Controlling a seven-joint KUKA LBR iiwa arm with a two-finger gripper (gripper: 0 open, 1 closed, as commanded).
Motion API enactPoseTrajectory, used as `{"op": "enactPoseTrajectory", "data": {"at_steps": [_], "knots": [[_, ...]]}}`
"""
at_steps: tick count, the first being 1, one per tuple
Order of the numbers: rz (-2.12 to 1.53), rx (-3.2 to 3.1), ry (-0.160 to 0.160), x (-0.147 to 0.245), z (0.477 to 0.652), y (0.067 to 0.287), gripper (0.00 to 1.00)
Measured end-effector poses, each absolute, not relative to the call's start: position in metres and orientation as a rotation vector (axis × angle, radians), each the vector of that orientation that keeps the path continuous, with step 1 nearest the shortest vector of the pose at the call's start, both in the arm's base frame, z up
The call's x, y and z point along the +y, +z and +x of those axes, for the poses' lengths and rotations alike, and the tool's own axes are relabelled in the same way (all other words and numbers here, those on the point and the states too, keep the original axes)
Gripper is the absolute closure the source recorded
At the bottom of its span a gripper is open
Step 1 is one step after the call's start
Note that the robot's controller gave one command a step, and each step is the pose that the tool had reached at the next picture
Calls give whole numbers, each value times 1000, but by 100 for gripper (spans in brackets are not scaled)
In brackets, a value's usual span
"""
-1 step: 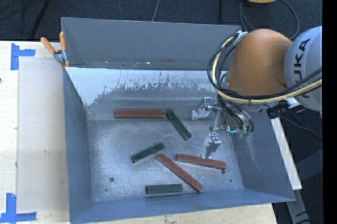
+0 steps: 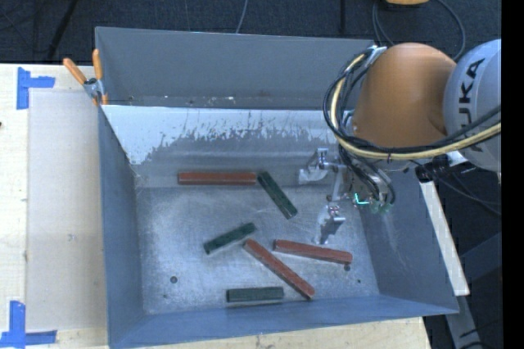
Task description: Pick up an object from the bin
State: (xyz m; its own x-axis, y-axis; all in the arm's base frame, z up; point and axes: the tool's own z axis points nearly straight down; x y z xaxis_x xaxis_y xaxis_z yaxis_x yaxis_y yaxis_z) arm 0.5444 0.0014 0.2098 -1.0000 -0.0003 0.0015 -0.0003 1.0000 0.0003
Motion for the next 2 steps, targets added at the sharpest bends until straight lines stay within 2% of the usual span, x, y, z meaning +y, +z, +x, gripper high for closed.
{"op": "enactPoseTrajectory", "data": {"at_steps": [1, 2], "knots": [[44, -3151, -1, -6, 541, 178, 0], [56, -3144, -2, -54, 530, 74, 100]]}}
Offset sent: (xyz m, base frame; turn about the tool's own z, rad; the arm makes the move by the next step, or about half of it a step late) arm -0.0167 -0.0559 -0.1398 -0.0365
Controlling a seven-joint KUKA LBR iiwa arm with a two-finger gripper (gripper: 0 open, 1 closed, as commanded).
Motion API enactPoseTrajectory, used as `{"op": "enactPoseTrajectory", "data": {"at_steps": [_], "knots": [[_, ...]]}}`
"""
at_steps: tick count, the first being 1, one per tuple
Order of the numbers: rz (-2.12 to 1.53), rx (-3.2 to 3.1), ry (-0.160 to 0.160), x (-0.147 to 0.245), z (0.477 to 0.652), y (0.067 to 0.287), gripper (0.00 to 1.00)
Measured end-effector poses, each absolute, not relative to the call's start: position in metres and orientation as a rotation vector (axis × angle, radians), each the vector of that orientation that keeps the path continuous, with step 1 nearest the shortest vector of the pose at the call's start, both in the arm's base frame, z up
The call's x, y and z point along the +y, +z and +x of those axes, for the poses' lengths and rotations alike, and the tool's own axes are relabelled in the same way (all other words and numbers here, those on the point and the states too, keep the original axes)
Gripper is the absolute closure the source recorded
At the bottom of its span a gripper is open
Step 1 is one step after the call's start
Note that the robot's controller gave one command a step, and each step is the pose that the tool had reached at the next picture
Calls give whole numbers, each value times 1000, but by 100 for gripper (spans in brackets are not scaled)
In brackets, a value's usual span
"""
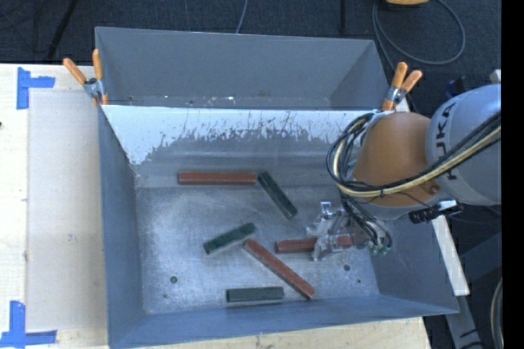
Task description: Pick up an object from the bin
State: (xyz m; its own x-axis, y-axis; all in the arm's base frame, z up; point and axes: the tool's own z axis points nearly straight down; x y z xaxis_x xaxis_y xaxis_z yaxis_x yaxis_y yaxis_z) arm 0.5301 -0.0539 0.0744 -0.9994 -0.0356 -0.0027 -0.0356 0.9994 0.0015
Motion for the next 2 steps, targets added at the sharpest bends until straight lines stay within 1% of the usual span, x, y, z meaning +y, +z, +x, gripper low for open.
{"op": "enactPoseTrajectory", "data": {"at_steps": [1, 2], "knots": [[-56, 3138, 2, -54, 530, 74, 100], [-257, 3133, 1, -28, 561, 262, 100]]}}
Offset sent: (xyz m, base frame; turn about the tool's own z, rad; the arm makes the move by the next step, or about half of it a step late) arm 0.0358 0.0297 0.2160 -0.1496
